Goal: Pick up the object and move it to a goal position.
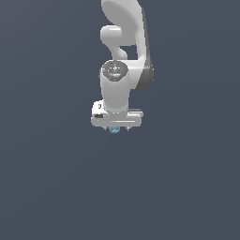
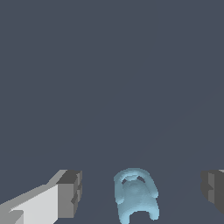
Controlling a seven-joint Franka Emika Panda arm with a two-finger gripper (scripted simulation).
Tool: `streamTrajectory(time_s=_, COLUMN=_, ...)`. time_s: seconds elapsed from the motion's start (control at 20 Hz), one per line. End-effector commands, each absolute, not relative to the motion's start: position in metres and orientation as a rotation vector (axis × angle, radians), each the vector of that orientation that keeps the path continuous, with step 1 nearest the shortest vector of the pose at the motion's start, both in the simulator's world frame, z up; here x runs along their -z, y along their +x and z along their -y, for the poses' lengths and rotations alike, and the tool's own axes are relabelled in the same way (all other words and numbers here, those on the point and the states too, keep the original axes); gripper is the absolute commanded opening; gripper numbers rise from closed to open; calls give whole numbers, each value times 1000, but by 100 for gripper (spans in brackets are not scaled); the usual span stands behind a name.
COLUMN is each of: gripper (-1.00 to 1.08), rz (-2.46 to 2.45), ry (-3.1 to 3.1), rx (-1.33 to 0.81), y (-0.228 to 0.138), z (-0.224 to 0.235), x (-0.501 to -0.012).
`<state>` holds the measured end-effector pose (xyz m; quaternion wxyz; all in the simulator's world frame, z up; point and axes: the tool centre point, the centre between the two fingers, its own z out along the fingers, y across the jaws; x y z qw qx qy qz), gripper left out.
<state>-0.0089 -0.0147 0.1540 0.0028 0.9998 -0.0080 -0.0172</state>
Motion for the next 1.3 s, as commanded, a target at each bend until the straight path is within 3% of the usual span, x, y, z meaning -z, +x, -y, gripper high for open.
streamTrajectory(time_s=0.0, gripper=100, rz=25, ry=3135, rx=54, y=-9, z=15, x=-154)
streamTrajectory(time_s=0.45, gripper=100, rz=73, ry=3104, rx=43, y=-11, z=53, x=-155)
streamTrajectory(time_s=1.25, gripper=100, rz=-46, ry=3122, rx=29, y=-42, z=44, x=-127)
